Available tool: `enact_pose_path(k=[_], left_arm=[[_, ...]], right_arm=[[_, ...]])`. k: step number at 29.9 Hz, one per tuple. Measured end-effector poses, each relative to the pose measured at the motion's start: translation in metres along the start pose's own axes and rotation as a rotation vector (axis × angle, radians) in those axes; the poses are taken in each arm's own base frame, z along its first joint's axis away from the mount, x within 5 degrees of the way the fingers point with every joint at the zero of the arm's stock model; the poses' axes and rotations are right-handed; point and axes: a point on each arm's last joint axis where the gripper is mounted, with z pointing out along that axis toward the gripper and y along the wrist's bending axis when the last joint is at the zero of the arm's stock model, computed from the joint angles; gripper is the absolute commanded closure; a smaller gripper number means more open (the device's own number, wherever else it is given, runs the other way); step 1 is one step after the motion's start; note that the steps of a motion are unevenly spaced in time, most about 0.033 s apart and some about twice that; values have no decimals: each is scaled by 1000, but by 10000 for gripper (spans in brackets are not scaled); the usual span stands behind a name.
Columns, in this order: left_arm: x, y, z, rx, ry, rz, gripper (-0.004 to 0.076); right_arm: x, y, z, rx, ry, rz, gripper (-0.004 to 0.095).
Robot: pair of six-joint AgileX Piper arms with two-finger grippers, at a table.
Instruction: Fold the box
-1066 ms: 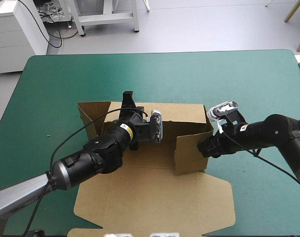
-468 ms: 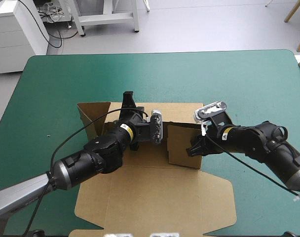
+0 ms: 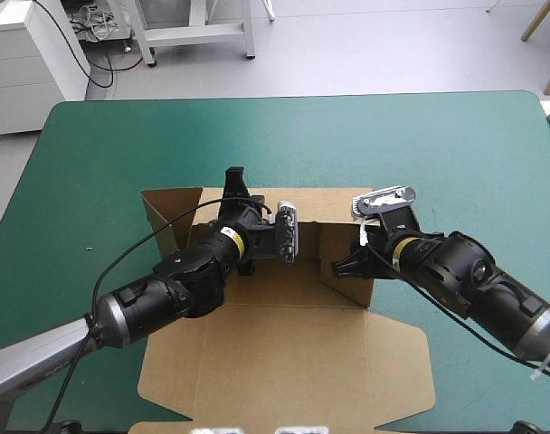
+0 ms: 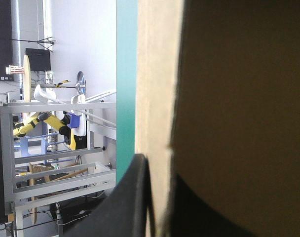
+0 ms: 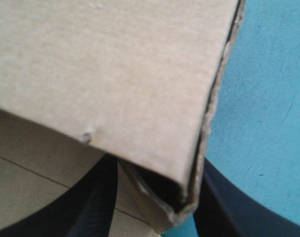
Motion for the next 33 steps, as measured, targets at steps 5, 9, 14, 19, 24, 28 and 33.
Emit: enact_pose_path(k=[5, 9, 14, 19, 24, 28, 33], left_arm=[[0, 0, 0, 1, 0, -2, 731], [0, 0, 0, 2, 0, -3, 731], [0, 0, 0, 4, 0, -6, 731], [0, 0, 0, 5, 0, -9, 724], [0, -1, 0, 12, -2, -12, 598], [0, -3, 0, 28, -1, -32, 432], [-3, -8, -1, 52, -9, -45, 309]], right_arm=[[13, 4, 11, 39, 31, 13, 565], [17, 4, 14, 60, 37, 47, 695], [18, 4, 15, 61, 32, 66, 925], [18, 3, 15, 68, 36, 73, 928], [18, 3, 15, 68, 34, 79, 928], [17, 3, 15, 70, 23, 78, 928], [16, 2, 16, 86, 7, 92, 928]])
